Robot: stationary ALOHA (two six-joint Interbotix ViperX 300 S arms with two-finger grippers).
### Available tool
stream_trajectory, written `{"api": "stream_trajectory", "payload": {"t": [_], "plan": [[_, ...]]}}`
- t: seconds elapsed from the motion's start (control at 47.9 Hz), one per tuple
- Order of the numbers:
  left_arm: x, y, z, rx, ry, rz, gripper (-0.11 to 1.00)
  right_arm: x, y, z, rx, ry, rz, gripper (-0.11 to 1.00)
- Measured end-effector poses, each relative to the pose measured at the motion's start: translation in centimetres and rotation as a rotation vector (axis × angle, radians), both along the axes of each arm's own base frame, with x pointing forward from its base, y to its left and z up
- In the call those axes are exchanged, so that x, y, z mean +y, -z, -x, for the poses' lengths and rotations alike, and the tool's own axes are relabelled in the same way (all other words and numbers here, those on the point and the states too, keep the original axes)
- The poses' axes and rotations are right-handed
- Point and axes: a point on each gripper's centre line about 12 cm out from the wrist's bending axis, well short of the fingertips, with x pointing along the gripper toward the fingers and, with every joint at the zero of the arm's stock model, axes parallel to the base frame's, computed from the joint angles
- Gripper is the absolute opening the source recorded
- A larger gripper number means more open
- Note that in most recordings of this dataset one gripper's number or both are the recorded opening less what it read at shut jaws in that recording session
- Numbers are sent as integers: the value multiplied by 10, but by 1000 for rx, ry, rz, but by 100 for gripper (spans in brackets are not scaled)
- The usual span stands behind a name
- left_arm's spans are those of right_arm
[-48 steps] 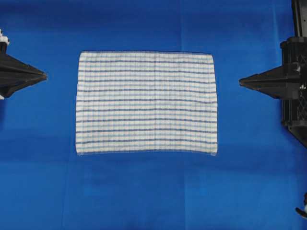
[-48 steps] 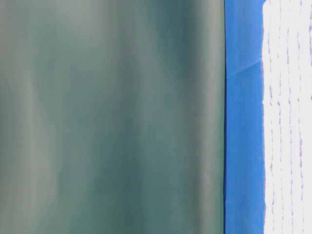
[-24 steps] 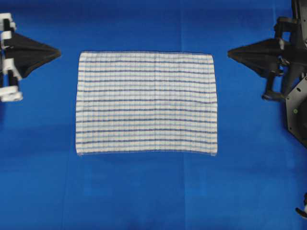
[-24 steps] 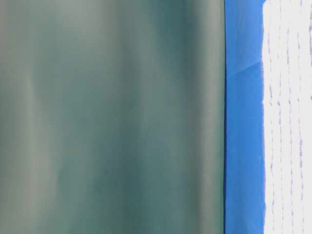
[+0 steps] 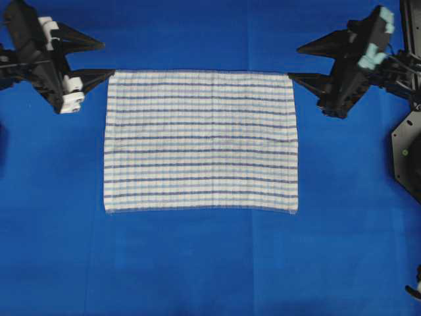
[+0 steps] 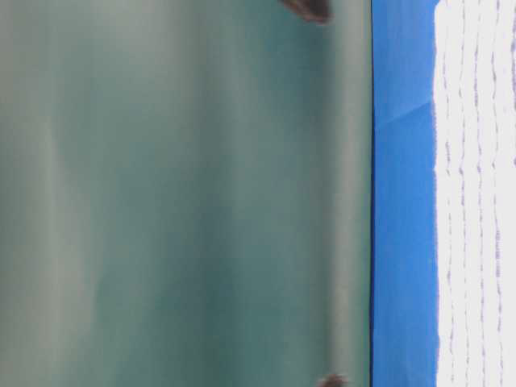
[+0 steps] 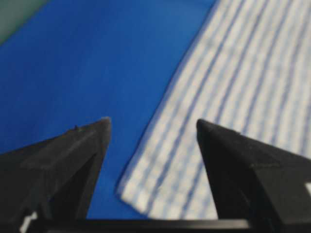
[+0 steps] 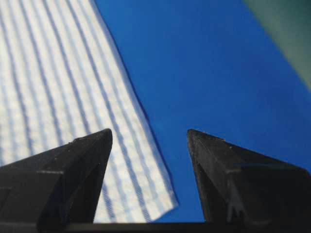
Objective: Fold the blue towel.
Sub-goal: 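Move both grippers to the top corners of the striped towel and grasp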
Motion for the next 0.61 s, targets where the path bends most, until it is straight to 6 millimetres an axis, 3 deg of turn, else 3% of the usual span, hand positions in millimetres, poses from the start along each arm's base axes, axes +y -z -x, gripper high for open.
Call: {"api": "stream_trajectory", "payload": {"t": [0.271,0.606], "plan": [[17,44,-7,92,-48,42,66,-13,41,-5,81,41,-34,67],[28,80,-10,162,-85,91,64,-17,80,-7,157,73,-80,65]]}}
